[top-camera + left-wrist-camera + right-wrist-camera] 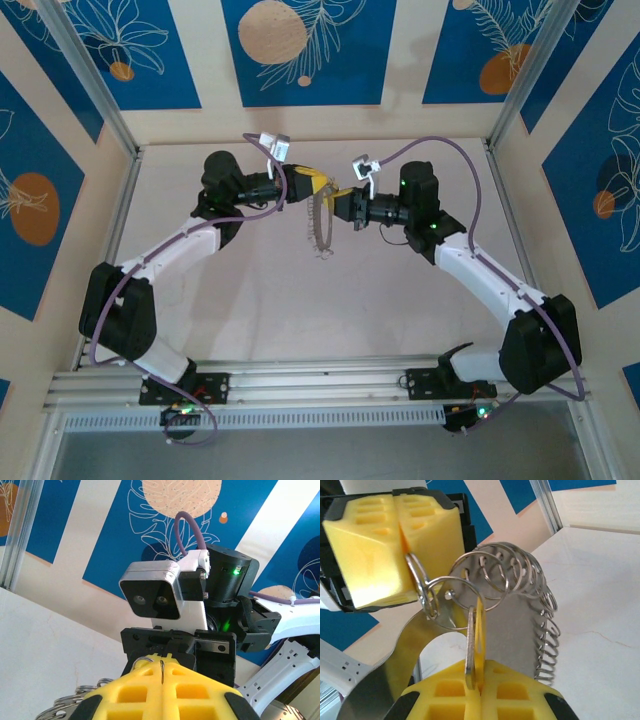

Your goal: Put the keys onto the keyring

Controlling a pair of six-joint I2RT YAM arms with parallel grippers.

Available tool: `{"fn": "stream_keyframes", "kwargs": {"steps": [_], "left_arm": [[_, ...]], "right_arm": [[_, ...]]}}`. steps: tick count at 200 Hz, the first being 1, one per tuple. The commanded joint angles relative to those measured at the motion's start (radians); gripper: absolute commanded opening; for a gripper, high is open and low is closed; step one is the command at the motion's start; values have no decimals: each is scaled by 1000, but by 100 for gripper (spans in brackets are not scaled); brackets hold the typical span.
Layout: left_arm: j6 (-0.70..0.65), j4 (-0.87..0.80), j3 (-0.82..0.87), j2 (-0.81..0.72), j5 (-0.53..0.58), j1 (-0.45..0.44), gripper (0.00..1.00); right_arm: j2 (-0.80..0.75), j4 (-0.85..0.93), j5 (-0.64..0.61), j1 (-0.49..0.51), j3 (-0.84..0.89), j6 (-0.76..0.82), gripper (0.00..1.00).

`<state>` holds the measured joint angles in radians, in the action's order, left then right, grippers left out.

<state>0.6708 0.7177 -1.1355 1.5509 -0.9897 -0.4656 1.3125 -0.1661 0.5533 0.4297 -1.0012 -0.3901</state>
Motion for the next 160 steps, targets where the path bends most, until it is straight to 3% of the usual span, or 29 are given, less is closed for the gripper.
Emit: {"fn": "stream_keyframes", "kwargs": {"steps": [1,106,160], "left_arm": [[-29,36,-12,-28,-10,-10,0],[-40,42,1,-31,13,-9,0],[-25,74,20,-36,24,-9,0]], "right_arm": [[-31,32,13,13,16,35,0],[-3,79,8,109,25,82,0],[-7,87,-14,106,25,70,1]]}}
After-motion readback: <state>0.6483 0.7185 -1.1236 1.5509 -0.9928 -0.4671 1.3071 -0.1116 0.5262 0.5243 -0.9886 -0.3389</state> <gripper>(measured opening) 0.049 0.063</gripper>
